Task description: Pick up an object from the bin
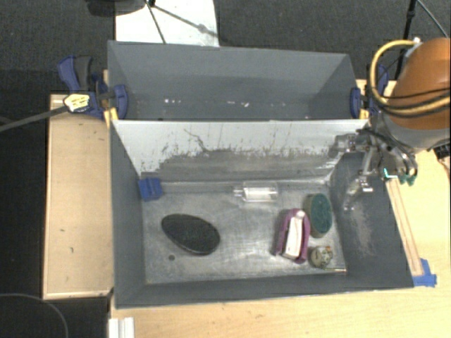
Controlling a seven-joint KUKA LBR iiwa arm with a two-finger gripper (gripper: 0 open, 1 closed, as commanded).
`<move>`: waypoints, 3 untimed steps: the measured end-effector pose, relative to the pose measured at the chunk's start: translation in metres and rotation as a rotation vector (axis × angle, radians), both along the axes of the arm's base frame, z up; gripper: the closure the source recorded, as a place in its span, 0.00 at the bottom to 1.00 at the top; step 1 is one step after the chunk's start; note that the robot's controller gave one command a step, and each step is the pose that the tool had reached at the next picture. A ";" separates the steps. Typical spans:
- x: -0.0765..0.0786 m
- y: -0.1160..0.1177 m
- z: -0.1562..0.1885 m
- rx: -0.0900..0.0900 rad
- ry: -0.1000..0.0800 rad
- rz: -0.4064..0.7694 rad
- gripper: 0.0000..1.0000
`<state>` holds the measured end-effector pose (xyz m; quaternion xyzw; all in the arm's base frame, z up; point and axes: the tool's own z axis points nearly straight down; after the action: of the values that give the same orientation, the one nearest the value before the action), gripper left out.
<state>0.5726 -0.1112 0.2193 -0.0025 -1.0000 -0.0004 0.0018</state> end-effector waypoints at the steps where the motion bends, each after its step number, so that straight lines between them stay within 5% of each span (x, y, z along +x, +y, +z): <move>1: -0.022 0.041 -0.111 0.002 0.000 0.256 0.00; 2: -0.057 0.070 -0.100 0.001 -0.003 0.346 0.00; 3: -0.037 0.036 -0.143 0.000 -0.007 0.813 0.00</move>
Offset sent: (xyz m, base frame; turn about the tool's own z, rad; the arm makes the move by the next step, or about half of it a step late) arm -0.0211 0.0396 -0.1091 -0.2561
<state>0.5356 -0.0752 0.0763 0.3929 -0.9196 0.0003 -0.0017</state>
